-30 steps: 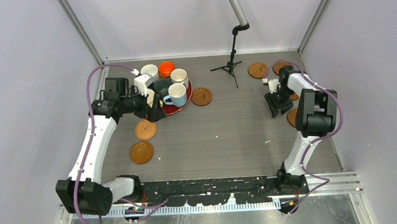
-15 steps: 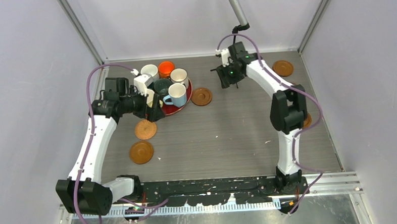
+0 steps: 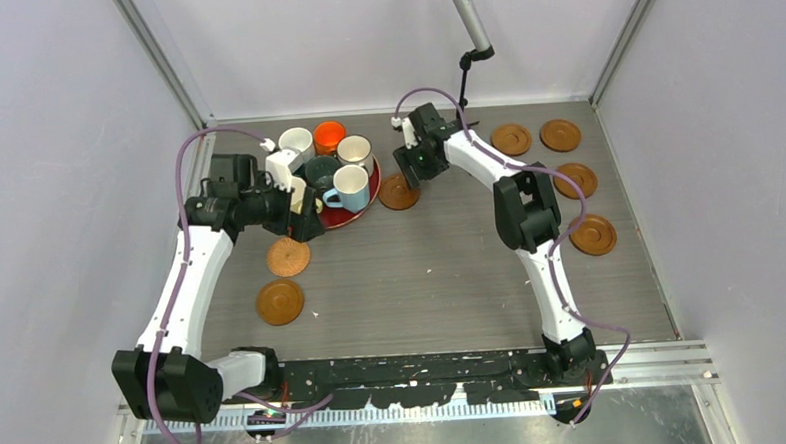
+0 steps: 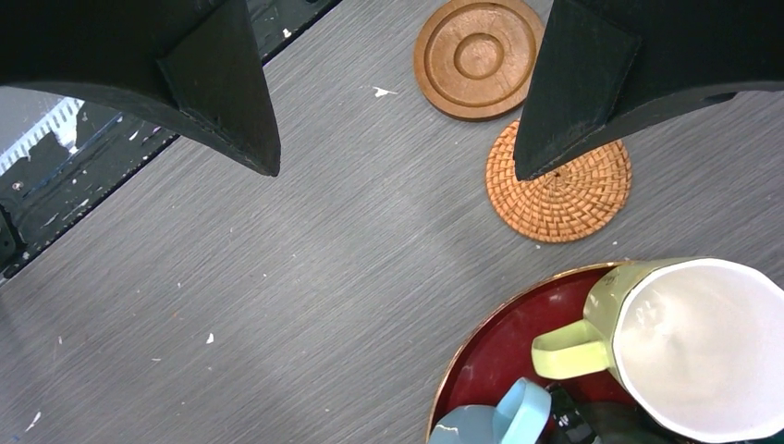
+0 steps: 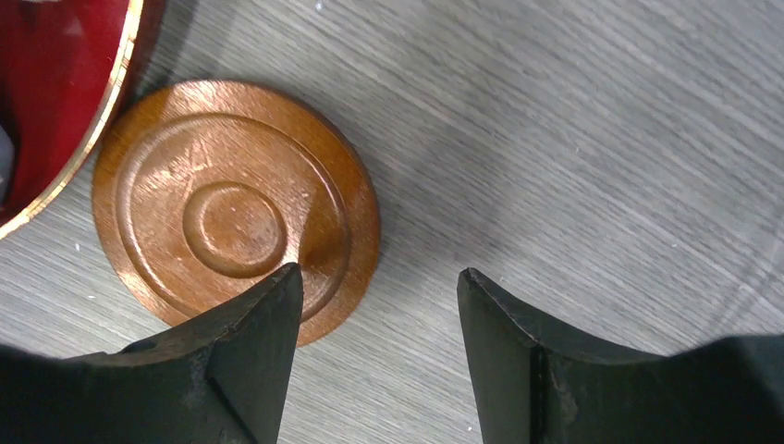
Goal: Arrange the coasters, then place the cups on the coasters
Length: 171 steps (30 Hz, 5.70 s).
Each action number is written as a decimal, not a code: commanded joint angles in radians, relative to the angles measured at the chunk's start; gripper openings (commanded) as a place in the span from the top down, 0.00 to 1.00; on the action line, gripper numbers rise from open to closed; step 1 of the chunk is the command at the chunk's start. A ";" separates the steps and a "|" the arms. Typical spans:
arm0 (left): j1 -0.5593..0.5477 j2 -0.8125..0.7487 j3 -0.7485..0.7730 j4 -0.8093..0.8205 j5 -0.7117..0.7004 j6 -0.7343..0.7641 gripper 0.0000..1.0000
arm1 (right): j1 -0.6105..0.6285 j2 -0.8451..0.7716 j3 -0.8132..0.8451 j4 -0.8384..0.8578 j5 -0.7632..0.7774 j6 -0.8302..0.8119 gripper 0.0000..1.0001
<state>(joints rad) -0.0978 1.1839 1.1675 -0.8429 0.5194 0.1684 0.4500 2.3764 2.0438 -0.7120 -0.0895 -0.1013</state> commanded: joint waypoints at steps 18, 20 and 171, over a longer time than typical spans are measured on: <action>0.197 0.062 -0.069 -0.134 -0.108 0.307 0.00 | 0.073 0.037 -0.016 0.027 0.141 -0.027 0.43; 0.198 0.052 -0.087 -0.148 -0.117 0.349 0.02 | 0.066 -0.003 -0.087 0.030 0.140 -0.035 0.48; -0.126 0.303 -0.407 0.203 -0.099 0.919 0.74 | 0.098 -0.572 -0.944 0.143 0.146 -0.102 0.47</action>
<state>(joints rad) -0.1246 1.4845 0.7807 -0.5430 0.4385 1.0916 0.6384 1.8362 1.1770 -0.4870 -0.0063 -0.1368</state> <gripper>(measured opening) 0.273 0.532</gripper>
